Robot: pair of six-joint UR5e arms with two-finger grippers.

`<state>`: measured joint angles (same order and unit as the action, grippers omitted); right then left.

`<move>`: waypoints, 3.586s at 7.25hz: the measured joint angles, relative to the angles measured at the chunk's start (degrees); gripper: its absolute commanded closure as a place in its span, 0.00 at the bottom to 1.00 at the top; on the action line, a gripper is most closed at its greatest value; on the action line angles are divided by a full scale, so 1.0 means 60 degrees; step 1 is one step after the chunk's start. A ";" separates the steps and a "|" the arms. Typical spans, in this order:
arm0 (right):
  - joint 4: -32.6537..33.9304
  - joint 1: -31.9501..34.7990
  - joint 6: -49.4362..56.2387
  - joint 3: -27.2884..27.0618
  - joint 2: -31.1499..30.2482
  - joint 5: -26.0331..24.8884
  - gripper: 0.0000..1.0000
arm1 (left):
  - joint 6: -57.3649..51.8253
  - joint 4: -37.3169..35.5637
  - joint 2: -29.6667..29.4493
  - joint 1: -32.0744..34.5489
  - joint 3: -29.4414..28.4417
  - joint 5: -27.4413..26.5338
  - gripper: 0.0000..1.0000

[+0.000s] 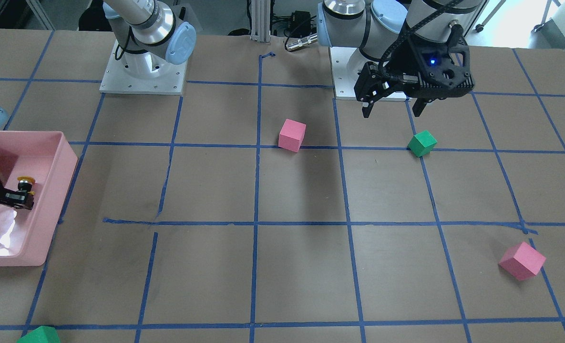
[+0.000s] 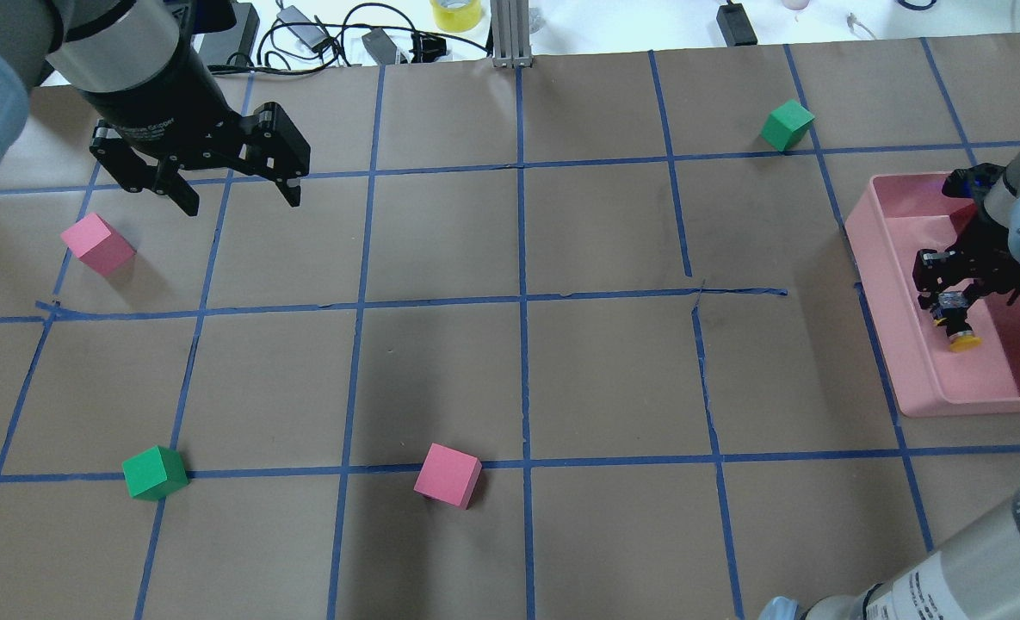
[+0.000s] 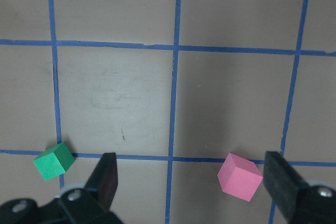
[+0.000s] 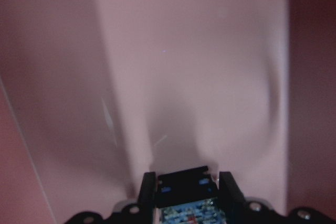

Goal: Align button upright
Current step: 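Close the right gripper on the yellow button's body, then lift the button out of the bin toward the table center, then lower the button onto the table and open the right gripper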

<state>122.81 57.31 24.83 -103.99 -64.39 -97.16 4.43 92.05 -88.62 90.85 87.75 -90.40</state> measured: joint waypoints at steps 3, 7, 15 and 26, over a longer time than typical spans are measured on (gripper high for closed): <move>-0.0486 0.0028 -0.0127 0.0428 -0.0712 0.0102 1.00 | -0.0005 -0.0018 0.0005 -0.0012 0.0022 0.0065 0.00; -0.3189 0.1045 -0.0711 0.2491 -0.1547 0.0313 1.00 | -0.0002 -0.0019 0.0005 -0.0005 0.0037 0.0096 0.00; -0.0638 0.7300 -0.7845 0.2849 0.0901 0.2457 1.00 | -0.0012 -0.0026 -0.0004 -0.0002 0.0038 0.0111 0.00; 0.0044 0.8524 -0.9125 0.3913 0.2454 0.2648 0.00 | 0.0013 -0.0069 -0.0113 0.0010 0.0077 0.0117 0.00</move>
<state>123.07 108.46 -29.92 -80.51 -49.67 -81.28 4.51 91.63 -89.30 90.91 88.21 -89.70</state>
